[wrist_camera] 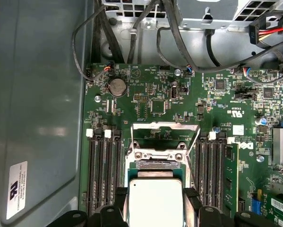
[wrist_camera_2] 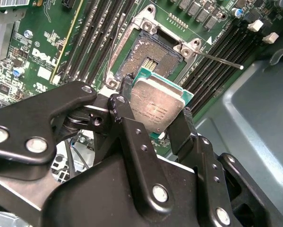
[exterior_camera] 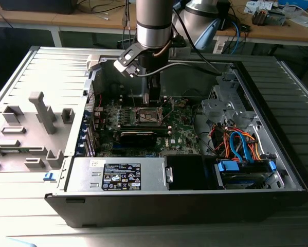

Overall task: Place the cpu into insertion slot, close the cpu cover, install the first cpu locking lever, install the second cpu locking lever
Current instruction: 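Place the cpu into insertion slot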

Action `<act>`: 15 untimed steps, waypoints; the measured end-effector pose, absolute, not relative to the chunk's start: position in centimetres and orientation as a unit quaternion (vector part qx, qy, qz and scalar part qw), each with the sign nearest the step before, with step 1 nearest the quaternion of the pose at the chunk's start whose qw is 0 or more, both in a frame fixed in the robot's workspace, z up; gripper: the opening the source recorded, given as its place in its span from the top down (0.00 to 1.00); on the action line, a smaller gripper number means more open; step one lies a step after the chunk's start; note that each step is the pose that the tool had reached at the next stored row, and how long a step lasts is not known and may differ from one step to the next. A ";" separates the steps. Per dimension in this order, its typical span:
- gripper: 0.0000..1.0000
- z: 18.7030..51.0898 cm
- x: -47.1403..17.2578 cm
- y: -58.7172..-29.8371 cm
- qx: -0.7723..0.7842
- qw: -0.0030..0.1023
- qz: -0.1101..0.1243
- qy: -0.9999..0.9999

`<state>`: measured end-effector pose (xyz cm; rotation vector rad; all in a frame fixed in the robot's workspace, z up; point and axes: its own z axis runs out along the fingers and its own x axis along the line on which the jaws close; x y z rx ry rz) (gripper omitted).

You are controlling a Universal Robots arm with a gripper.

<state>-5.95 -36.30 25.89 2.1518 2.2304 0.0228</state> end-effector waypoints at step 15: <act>0.45 24.7 -6.2 -36.6 0.694 0.022 0.007 0.719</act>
